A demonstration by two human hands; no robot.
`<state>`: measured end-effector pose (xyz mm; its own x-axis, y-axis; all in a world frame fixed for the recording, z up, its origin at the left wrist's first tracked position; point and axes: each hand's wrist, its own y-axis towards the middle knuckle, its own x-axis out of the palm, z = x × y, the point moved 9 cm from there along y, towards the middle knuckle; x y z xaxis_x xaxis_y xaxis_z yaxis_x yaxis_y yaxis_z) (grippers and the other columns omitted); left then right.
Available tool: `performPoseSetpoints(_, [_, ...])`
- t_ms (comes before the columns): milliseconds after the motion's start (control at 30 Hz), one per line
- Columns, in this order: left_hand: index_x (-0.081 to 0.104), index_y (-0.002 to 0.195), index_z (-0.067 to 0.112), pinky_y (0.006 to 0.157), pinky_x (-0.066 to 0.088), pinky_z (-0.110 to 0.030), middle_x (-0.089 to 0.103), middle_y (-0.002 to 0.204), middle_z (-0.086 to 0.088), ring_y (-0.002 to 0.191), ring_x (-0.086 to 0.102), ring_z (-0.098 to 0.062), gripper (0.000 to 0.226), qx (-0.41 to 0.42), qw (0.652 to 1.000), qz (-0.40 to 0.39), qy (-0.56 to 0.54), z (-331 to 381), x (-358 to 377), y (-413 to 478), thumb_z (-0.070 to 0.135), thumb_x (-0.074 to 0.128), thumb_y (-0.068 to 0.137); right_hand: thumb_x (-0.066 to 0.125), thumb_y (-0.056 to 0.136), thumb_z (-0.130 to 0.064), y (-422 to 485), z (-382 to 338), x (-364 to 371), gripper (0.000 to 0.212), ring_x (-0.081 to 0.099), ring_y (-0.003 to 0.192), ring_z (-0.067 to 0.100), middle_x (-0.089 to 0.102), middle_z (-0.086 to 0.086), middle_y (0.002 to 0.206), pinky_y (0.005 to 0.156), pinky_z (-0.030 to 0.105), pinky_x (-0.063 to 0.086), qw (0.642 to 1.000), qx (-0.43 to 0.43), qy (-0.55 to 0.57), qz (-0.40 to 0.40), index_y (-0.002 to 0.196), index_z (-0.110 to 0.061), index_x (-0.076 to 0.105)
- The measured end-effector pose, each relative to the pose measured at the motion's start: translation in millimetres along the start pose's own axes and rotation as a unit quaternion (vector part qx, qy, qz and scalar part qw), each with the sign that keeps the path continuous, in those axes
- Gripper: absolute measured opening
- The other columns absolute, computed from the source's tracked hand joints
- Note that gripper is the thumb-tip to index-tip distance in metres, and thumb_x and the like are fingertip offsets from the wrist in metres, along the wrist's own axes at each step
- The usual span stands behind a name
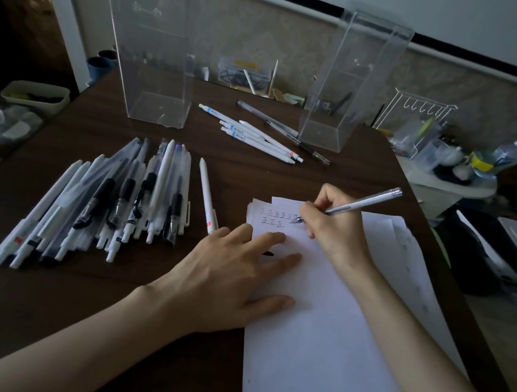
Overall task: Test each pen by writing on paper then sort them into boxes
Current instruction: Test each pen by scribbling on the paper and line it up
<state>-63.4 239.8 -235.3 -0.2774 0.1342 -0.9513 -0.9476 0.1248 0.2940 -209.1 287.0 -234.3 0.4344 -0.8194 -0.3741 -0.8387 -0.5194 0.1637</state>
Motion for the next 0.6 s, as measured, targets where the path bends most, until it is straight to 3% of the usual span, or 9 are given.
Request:
performPoseSetpoints(100, [0.049,0.133,0.031,0.065,0.049,-0.033,0.050,0.130,-0.001,0.088,0.054,-0.018,0.059,-0.003,1.000,-0.006,0.002,-1.1,1.0,0.2,0.064,0.026,0.090,0.057,0.081,0.002,-2.6,-1.4,3.4,0.029,0.041,0.038,0.006,0.042,0.016,0.050,0.045,0.021,0.035,0.999,-0.021,-0.017,-0.017,0.062,-0.007,0.037])
performPoseSetpoints(433, [0.052,0.130,0.031,0.062,0.046,-0.032,0.052,0.127,-0.001,0.088,0.056,-0.020,0.058,-0.015,1.000,-0.016,-0.009,-3.9,0.9,1.5,0.064,0.030,0.088,0.056,0.079,0.002,-2.6,-4.2,3.4,0.030,0.040,0.042,0.014,0.042,0.013,0.047,0.047,0.025,0.035,0.999,-0.035,-0.017,-0.011,0.061,-0.009,0.035])
performPoseSetpoints(600, [0.052,0.129,0.030,0.061,0.046,-0.032,0.052,0.127,-0.002,0.087,0.056,-0.021,0.058,-0.013,1.000,-0.017,-0.010,-3.3,0.4,1.7,0.064,0.030,0.088,0.054,0.070,-0.011,-3.4,-2.4,4.8,0.025,0.039,0.044,0.020,0.040,0.015,0.047,0.046,0.027,0.034,1.000,-0.019,-0.002,-0.014,0.058,-0.013,0.032])
